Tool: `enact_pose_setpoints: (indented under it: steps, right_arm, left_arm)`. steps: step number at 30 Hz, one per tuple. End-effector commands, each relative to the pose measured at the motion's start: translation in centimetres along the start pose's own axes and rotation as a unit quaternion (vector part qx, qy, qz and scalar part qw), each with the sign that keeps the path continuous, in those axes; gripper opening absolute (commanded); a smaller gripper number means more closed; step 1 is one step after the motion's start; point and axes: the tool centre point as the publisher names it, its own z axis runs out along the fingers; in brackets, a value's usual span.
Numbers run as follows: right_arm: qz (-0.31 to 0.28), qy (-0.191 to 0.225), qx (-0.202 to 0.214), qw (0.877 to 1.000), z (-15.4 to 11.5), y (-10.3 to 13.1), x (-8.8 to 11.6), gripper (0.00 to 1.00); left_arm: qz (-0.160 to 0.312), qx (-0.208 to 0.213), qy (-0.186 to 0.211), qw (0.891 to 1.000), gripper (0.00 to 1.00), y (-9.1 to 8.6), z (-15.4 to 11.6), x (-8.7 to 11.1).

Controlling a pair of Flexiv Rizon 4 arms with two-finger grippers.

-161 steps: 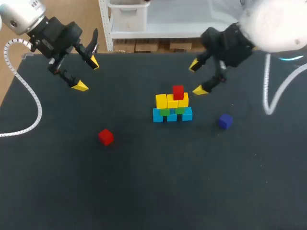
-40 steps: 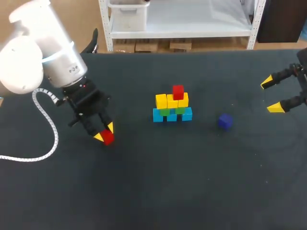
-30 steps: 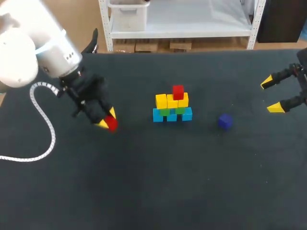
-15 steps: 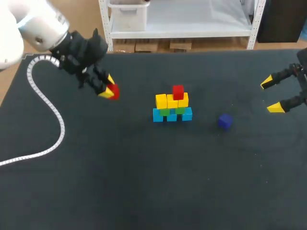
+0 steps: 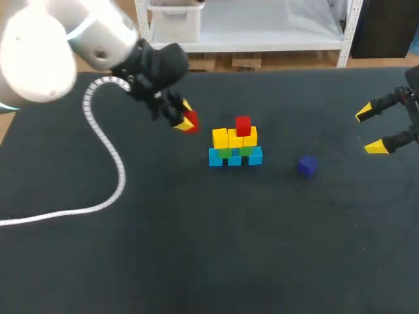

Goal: Place the blue cubes, place green cubes on the blue cubes, place the yellow cubes on the green cubes, then place the red cubes on the yellow cubes, and place purple cube on the red cubes.

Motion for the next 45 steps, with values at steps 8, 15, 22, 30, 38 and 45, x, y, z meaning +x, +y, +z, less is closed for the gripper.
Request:
enact_pose_setpoints:
  steps: [8,15,22,30,38,45]
  right_arm:
    - [0.000,-0.001,0.000,1.000,0.0,0.0,0.0,1.00]
    - [0.000,-0.001,0.000,1.000,0.0,0.0,0.0,1.00]
    - [0.000,-0.001,0.000,1.000,0.0,0.0,0.0,1.00]
    - [0.000,-0.001,0.000,1.000,0.0,0.0,0.0,1.00]
    - [0.000,-0.001,0.000,1.000,0.0,0.0,0.0,1.00]
    - [0.000,-0.001,0.000,1.000,0.0,0.0,0.0,1.00]
  left_arm:
    - [0.030,0.042,0.023,0.998,0.00,0.7,2.6,-3.1]
    - [0.014,0.038,0.029,0.999,0.00,0.8,3.0,-3.2]
    - [0.008,0.024,0.027,0.999,0.00,0.9,3.9,-3.4]
    - [0.002,0.011,0.027,1.000,0.00,1.1,5.4,-3.1]
    - [0.003,0.001,0.030,1.000,0.00,1.5,6.0,-3.1]
    - [0.004,-0.002,0.030,1.000,0.00,1.9,6.2,-3.2]
